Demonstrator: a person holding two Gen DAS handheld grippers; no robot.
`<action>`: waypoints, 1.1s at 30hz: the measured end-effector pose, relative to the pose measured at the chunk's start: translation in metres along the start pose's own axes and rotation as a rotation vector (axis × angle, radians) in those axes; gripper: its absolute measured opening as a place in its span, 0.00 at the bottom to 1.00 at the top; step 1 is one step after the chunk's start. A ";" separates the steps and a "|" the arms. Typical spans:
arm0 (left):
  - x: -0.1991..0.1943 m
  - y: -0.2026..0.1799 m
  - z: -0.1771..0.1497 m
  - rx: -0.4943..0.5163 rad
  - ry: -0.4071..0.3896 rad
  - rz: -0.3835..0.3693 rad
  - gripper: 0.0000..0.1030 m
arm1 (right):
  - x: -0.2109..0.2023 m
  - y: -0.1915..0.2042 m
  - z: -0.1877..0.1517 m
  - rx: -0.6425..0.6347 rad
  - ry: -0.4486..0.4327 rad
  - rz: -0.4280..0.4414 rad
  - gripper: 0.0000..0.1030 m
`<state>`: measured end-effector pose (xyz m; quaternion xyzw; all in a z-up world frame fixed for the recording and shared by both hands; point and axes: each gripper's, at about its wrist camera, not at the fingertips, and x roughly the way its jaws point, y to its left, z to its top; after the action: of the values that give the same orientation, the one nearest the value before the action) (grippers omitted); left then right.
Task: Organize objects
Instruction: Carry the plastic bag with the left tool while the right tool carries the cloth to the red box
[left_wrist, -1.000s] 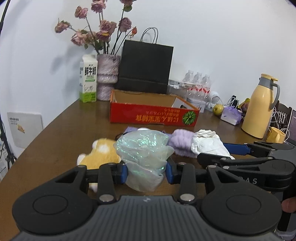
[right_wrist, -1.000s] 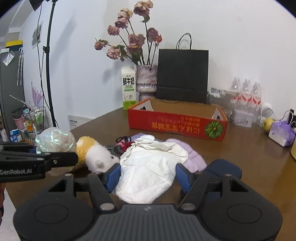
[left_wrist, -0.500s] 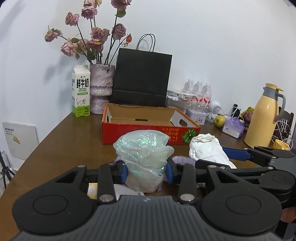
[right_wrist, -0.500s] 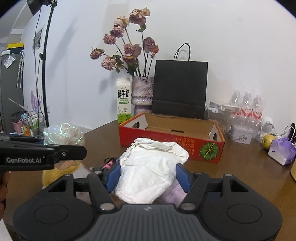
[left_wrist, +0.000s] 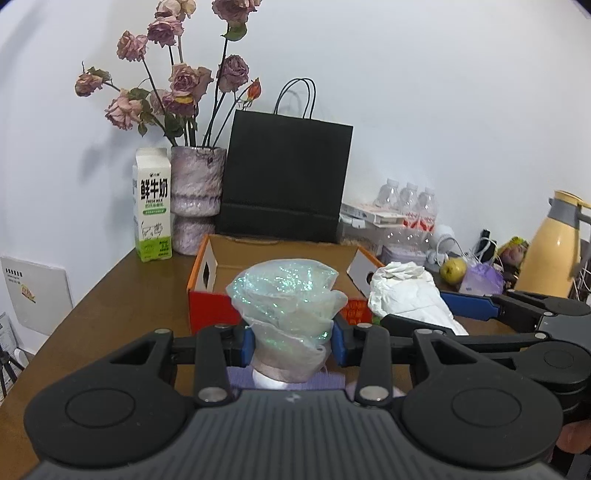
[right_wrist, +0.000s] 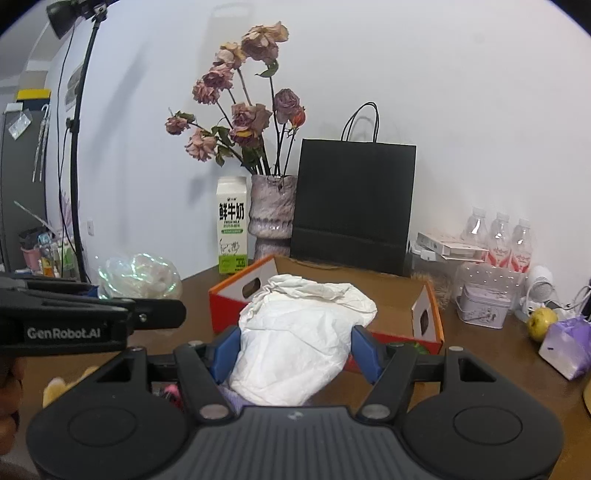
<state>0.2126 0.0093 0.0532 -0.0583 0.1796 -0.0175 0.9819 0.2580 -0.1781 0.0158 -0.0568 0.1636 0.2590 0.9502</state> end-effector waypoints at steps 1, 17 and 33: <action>0.005 -0.001 0.003 0.003 -0.003 0.006 0.38 | 0.004 -0.002 0.003 0.000 -0.003 0.000 0.63; 0.089 -0.002 0.050 0.034 -0.003 0.074 0.38 | 0.087 -0.046 0.029 0.047 0.032 0.014 0.63; 0.203 0.005 0.077 0.052 0.107 0.146 0.38 | 0.182 -0.084 0.046 0.070 0.096 0.032 0.63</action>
<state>0.4294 0.0115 0.0526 -0.0184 0.2352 0.0461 0.9707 0.4617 -0.1557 -0.0004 -0.0332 0.2190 0.2653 0.9384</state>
